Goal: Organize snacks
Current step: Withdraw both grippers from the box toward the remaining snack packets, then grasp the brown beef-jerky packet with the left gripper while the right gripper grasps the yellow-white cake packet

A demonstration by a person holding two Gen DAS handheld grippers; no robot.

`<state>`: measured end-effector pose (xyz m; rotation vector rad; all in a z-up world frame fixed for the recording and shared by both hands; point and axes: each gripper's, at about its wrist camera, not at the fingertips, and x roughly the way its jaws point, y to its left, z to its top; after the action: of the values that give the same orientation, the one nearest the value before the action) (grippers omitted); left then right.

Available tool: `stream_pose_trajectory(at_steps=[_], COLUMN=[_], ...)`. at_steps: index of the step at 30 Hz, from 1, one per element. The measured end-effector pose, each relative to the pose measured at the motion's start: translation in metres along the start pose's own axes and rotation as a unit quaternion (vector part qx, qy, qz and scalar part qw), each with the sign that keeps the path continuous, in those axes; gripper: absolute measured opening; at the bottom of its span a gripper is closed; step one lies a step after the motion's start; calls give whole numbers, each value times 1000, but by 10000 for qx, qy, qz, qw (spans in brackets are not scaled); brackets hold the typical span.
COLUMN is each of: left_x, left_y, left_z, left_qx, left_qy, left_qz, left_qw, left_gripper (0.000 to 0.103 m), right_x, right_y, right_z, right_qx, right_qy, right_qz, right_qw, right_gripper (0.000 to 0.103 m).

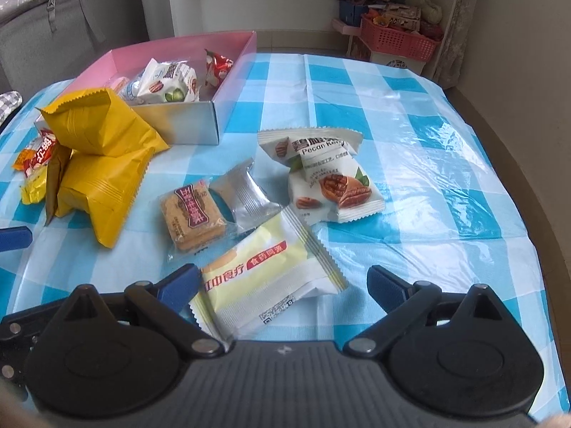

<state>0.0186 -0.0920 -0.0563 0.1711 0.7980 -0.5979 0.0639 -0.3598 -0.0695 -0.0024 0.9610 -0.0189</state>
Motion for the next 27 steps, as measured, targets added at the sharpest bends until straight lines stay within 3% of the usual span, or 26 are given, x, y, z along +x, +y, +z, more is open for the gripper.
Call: stream_pose_trajectory(at_steps=[8, 15, 19, 27], left_x=[11, 23, 29, 45], left_y=[-36, -58, -66, -70], left_z=[9, 16, 23, 45], left_qx=[287, 585, 903, 1227], left_qy=[8, -37, -51, -112], left_qz=[-373, -661, -648, -478], left_qw=[9989, 9961, 9938, 9912], left_gripper=[93, 76, 66, 65], right_x=[-5, -13, -19, -29], right_y=[-45, -73, -81, -96], right_z=[-10, -18, -21, -17], right_qx=[418, 626, 640, 1148], right_qy=[238, 297, 331, 537], right_qz=[-54, -45, 21, 265], right_qw=[9988, 9976, 9974, 9916], right_gripper=[93, 83, 79, 77])
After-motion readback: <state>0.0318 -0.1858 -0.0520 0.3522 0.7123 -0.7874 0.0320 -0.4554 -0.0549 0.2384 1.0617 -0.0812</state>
